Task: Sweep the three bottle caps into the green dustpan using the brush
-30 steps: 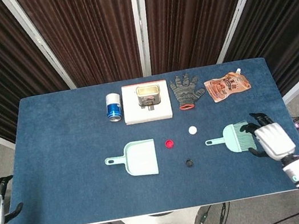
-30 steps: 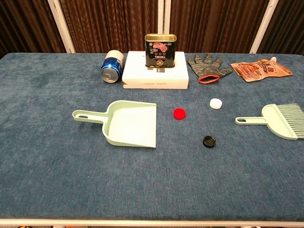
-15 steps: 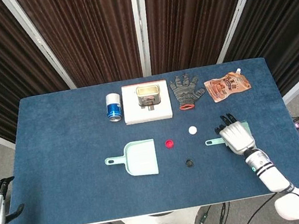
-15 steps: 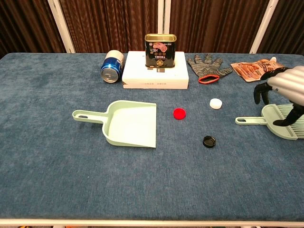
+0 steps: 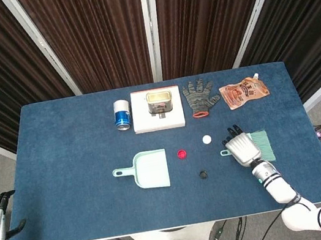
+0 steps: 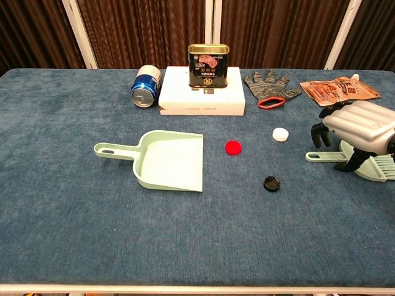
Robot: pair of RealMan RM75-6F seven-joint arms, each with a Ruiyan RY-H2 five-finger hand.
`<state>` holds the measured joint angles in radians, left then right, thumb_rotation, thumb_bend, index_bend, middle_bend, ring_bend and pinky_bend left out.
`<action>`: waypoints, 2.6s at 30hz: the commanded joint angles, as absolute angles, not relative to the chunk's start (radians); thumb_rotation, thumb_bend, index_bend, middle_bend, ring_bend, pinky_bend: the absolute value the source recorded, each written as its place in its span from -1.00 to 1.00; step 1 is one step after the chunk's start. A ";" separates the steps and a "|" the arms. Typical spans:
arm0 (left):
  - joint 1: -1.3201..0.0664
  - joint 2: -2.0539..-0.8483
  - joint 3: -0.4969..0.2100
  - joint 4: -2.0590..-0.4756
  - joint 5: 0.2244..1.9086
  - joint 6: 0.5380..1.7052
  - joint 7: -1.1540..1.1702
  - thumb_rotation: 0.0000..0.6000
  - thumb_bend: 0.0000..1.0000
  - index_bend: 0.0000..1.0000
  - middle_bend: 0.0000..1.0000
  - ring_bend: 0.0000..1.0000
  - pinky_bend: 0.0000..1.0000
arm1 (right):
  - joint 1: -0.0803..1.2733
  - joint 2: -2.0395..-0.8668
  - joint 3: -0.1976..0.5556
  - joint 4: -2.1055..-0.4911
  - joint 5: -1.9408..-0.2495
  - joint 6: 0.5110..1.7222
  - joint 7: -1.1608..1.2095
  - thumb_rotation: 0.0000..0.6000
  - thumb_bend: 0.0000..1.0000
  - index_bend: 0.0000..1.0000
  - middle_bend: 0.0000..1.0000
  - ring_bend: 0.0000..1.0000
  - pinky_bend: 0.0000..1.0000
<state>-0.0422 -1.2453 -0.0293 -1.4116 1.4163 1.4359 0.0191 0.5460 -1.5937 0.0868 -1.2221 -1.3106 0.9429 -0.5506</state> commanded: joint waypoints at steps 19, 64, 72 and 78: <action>-0.041 -1.251 -0.031 -1.398 1.415 1.433 0.007 1.00 -0.64 -0.62 -0.58 -0.80 -0.90 | 0.569 -1.617 0.074 -1.188 -1.277 0.918 -0.528 1.00 -0.50 -0.04 -0.03 -0.64 -0.69; -0.560 -1.494 -0.136 -1.391 1.247 0.876 0.235 1.00 -0.54 -0.33 -0.33 -0.54 -0.61 | 0.586 -1.227 0.194 -1.423 -1.371 0.997 0.146 1.00 -0.19 0.37 0.25 -0.40 -0.51; -0.590 -1.564 -0.133 -1.413 1.190 0.892 0.329 1.00 -0.50 -0.23 -0.23 -0.48 -0.57 | 0.580 -1.235 0.179 -1.411 -1.364 0.996 0.153 1.00 -0.17 0.37 0.25 -0.40 -0.51; -0.620 -1.599 -0.146 -1.402 1.142 0.883 0.363 1.00 -0.48 -0.19 -0.20 -0.46 -0.55 | 0.579 -1.242 0.172 -1.401 -1.365 0.994 0.166 1.00 -0.16 0.37 0.25 -0.40 -0.51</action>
